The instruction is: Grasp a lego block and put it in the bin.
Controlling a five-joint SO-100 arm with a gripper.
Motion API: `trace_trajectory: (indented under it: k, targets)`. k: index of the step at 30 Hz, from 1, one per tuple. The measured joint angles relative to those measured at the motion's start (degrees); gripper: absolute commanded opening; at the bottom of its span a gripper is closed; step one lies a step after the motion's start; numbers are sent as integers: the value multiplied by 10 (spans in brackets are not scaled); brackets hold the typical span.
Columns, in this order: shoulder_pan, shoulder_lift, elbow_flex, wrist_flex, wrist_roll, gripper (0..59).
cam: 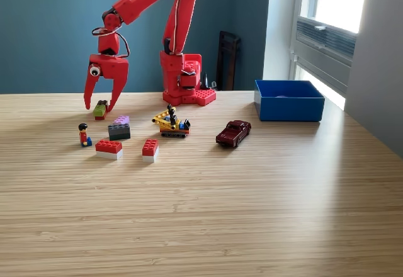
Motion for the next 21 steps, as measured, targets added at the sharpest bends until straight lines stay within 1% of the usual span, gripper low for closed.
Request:
trace_trajectory:
  k: [2, 4, 6, 12, 19, 21]
  targets:
    - [-1, 1, 3, -9, 3, 99]
    - [-2, 1, 3, -14, 8, 68]
    - [-2, 1, 4, -15, 12, 59]
    - [-4, 1, 4, -17, 12, 1]
    - [-23, 0, -2, -17, -18, 1]
    - [-31, 0, -13, 0, -27, 1]
